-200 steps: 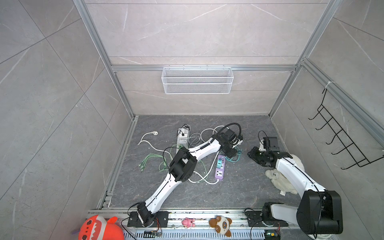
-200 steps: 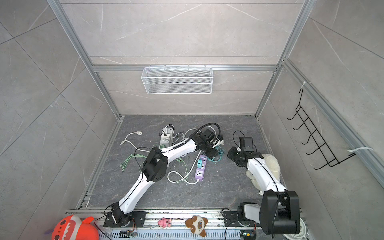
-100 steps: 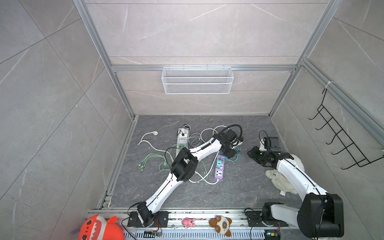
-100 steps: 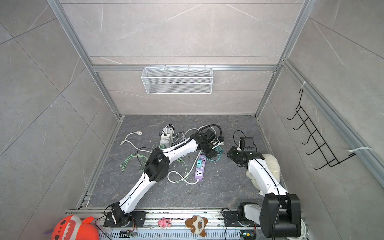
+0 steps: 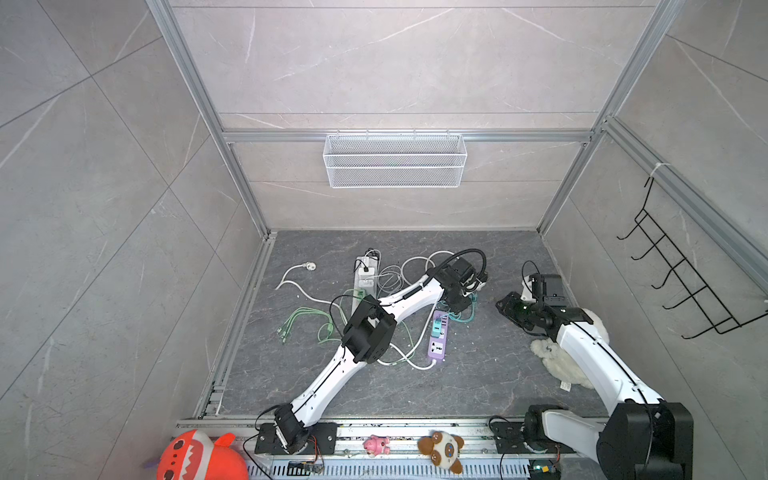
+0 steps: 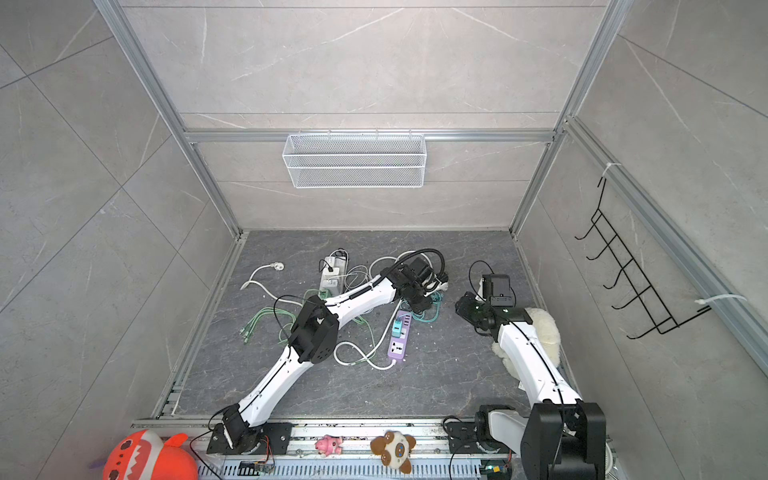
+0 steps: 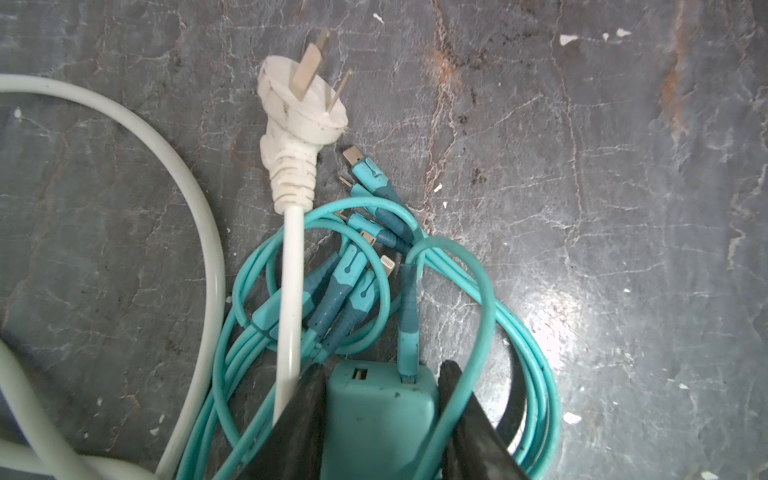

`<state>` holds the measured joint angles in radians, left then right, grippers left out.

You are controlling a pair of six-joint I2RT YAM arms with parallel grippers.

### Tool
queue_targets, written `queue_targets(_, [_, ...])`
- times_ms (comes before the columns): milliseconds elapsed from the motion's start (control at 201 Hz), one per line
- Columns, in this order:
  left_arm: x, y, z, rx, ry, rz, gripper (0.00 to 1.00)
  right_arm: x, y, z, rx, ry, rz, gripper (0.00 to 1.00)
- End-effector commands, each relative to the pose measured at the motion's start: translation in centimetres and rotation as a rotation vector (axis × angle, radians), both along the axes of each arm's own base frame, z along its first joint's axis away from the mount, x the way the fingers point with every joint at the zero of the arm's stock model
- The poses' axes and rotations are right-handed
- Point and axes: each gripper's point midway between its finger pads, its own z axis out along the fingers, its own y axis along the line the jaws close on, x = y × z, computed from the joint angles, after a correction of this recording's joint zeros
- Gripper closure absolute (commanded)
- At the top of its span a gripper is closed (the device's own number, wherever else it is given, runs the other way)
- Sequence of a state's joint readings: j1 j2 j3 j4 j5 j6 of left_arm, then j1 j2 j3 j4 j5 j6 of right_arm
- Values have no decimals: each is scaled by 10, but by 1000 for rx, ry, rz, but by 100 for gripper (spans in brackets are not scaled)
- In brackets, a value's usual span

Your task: Insert the plug

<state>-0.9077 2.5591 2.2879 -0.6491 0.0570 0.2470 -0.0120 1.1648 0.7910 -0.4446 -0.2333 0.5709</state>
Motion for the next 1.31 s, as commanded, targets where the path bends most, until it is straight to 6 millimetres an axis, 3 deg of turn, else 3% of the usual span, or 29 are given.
queue_targets(0, [1, 26, -6, 51, 10, 43, 76, 5, 4, 21, 14, -65, 25, 63])
queue_targets(129, [-2, 18, 35, -106, -53, 39, 77, 14, 9, 35, 51, -117, 24, 63])
queue_targets(159, [-1, 15, 61, -170, -86, 38, 77, 15, 9, 38, 53, -121, 22, 63])
queue_targets(299, [-8, 17, 112, -355, -115, 21, 77, 12, 12, 43, 72, -119, 29, 64])
queue_targets(508, [-34, 13, 155, -560, -144, -99, 77, 1, 35, 30, 197, -45, 103, 65])
queue_targets(781, [-51, 4, 167, -644, -101, -179, 77, 18, 55, 20, 348, -70, 131, 63])
queue_targets(911, [-48, 6, 166, -627, -108, -166, 77, 9, 48, 6, 278, -20, 121, 62])
queue_targets(1065, [-45, 12, 151, -560, -92, -132, 75, 3, 56, -20, 298, 52, 146, 62])
queue_targets(1165, [-47, 19, 139, -506, -59, -102, 68, 3, 55, -37, 259, 99, 127, 64])
queue_targets(1304, [-63, 27, 128, -508, 5, -93, 54, 8, 60, -46, 214, 133, 120, 66])
